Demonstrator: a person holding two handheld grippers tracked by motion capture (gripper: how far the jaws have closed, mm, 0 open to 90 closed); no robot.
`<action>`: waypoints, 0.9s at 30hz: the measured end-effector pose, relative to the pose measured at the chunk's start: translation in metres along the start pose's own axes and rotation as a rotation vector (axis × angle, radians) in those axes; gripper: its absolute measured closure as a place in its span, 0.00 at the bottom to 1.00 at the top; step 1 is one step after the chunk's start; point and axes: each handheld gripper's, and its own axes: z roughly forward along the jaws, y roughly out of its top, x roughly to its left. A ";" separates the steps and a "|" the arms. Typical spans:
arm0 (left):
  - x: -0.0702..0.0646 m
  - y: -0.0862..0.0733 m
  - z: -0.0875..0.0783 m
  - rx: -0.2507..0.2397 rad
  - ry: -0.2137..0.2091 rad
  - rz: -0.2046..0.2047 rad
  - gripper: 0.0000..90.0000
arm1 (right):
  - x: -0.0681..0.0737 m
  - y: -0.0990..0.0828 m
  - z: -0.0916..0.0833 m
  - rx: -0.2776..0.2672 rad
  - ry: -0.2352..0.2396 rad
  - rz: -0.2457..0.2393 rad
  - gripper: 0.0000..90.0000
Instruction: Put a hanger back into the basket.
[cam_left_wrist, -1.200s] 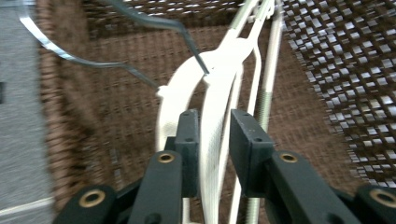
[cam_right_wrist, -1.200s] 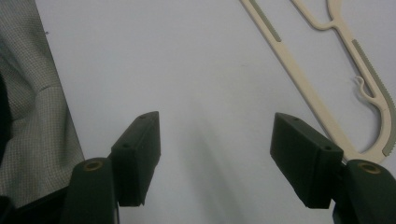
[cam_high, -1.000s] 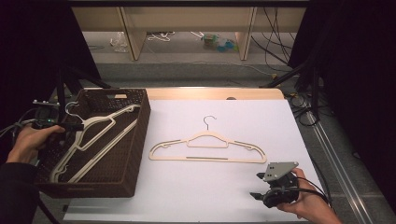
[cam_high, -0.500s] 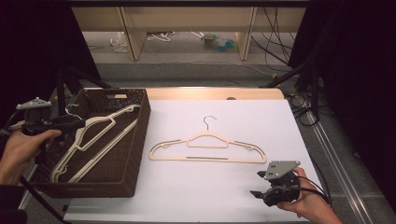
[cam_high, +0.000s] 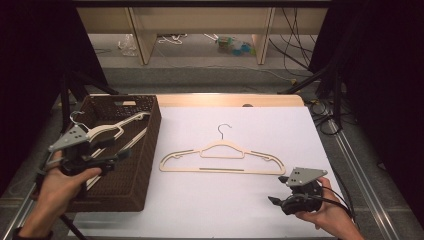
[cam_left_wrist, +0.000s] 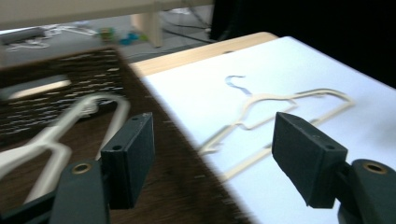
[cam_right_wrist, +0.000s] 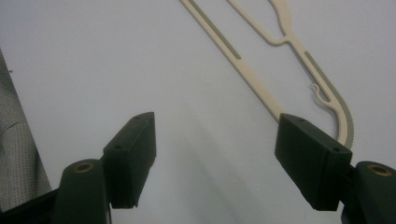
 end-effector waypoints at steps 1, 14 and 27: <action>-0.010 -0.001 0.005 -0.017 -0.019 0.001 0.33 | 0.000 0.000 0.000 0.000 -0.003 0.002 0.34; -0.085 -0.030 0.060 0.010 -0.142 0.070 0.29 | -0.002 0.000 0.001 -0.010 -0.002 0.023 0.32; -0.097 -0.061 0.085 0.026 -0.182 0.081 0.25 | -0.002 0.000 0.005 -0.031 -0.005 0.043 0.29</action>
